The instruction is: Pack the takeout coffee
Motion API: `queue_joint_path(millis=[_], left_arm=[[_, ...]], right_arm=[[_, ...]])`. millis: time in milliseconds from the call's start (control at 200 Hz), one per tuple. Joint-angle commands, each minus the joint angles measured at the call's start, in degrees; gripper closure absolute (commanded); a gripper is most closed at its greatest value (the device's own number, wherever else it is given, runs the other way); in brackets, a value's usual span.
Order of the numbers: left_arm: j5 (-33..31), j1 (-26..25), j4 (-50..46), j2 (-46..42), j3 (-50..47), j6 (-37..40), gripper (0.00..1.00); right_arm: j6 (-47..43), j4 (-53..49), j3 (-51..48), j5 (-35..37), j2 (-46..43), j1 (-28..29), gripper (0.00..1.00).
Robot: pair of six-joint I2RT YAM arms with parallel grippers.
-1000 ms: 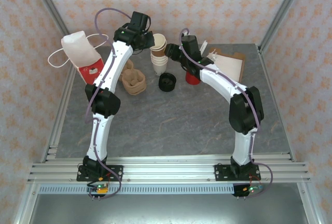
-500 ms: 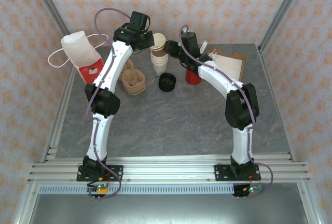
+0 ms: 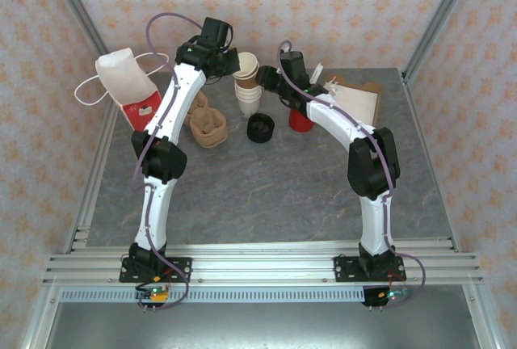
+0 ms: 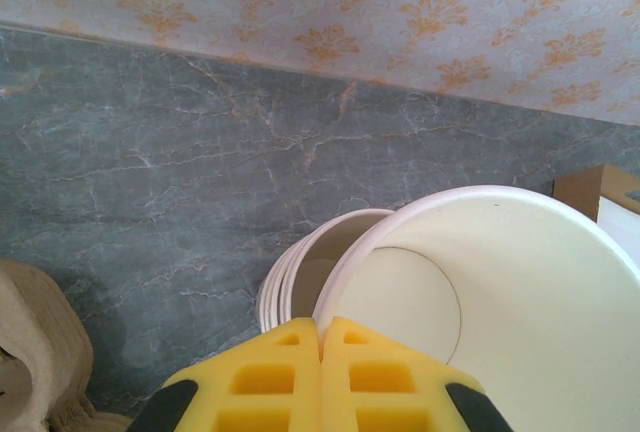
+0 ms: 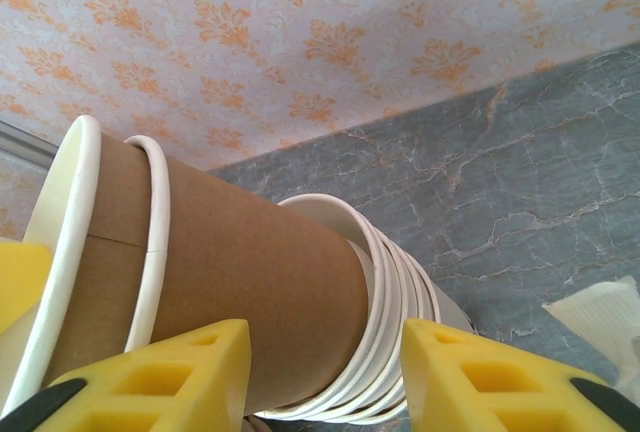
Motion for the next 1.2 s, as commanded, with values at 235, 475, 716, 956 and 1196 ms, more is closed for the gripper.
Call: queue_joint_path(millis=[235, 475, 716, 956, 1196], left_arm=[[-0.62, 0.06, 1.00, -2.14, -0.93, 2.42, 0.84], [-0.27, 0.04, 1.58, -1.35, -2.08, 2.82, 0.84], [-0.37, 0.05, 2.20, 0.38, -2.15, 3.20, 0.82], [0.73, 0.06, 3.08, 1.88, -2.00, 2.59, 0.76], [1.46, 0.05, 3.68, 2.76, -1.68, 1.93, 0.76]], right_arm=[[-4.36, -4.04, 2.84, -1.83, -1.16, -0.32, 0.54], [-5.85, -6.11, 2.66, -1.88, -2.33, -0.40, 0.53], [-7.55, -6.70, 1.18, -2.05, -5.26, -0.48, 0.53], [-8.06, -6.45, -1.06, -1.96, -7.07, -0.40, 0.51], [-8.61, -6.36, -2.25, -1.71, -8.50, -0.41, 0.51]])
